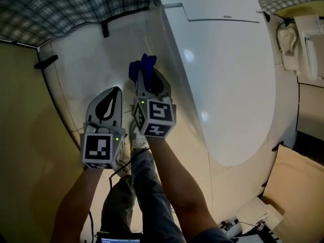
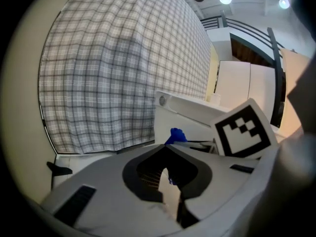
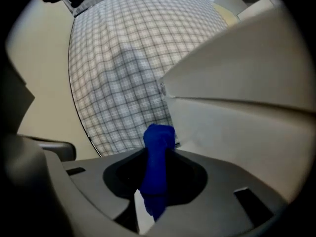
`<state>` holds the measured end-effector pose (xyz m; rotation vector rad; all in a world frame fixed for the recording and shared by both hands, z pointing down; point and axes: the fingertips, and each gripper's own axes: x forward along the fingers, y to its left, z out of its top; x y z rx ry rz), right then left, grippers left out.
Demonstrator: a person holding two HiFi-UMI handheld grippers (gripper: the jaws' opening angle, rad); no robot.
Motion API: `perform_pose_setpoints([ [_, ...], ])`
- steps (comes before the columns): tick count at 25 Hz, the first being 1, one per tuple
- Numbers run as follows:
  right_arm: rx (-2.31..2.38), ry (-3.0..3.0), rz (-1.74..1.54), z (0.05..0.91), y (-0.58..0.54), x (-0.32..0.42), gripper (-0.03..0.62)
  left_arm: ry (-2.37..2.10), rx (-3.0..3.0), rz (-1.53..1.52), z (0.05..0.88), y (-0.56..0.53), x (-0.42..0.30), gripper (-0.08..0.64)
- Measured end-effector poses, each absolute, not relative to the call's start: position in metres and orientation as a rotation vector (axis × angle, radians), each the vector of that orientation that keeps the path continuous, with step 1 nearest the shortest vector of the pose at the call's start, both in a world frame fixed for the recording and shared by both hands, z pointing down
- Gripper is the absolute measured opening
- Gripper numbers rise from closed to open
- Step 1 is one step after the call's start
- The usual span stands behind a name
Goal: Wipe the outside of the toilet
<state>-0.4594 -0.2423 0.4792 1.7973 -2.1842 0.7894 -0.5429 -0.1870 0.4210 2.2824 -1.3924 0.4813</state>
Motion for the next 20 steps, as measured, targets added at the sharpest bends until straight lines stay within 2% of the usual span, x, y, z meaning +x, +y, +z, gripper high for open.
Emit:
perform_pose_setpoints([
  [5, 1.748, -2.192, 0.826, 0.519, -0.321, -0.48, 0.1, -1.419, 2.279, 0.527, 0.465, -0.245, -0.551, 0.009],
  [10, 1.718, -2.17, 0.812, 0.542, -0.353, -0.477, 0.1, -1.441, 2.25, 0.522, 0.485, -0.288, -0.55, 0.009],
  [16, 1.707, -2.123, 0.862, 0.553, -0.305, -0.466, 0.1, -1.361, 2.265, 0.551, 0.499, -0.268, -0.527, 0.009],
  [20, 1.736, -2.064, 0.885, 0.557, -0.235, -0.447, 0.1, -1.297, 2.271, 0.569, 0.503, -0.23, -0.512, 0.009],
])
